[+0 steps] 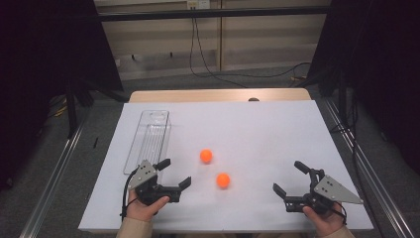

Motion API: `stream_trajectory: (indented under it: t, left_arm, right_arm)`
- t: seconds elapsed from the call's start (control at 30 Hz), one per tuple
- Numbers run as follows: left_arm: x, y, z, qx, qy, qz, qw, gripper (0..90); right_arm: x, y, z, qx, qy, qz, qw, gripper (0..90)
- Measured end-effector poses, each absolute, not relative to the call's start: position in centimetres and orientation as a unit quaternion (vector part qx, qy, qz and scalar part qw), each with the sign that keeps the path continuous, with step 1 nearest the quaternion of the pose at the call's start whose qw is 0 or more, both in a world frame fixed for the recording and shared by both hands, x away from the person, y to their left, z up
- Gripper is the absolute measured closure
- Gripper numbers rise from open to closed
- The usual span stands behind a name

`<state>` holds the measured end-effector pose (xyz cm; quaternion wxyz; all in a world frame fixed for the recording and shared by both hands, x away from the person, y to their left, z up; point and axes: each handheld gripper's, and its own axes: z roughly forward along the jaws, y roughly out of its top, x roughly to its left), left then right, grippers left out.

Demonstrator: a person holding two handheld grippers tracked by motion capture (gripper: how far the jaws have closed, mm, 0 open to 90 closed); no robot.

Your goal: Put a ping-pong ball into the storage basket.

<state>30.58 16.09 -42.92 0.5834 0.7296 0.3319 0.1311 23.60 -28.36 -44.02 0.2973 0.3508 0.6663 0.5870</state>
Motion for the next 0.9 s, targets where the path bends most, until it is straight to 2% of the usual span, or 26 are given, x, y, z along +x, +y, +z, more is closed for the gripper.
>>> stream_trajectory:
  t: [0.9]
  left_arm:
    - [30.9,14.2,-43.4,0.754,0.313,0.117,0.566,2.3]
  right_arm:
    - [23.6,-28.3,-44.1,0.347,0.668,0.588,0.295,1.3]
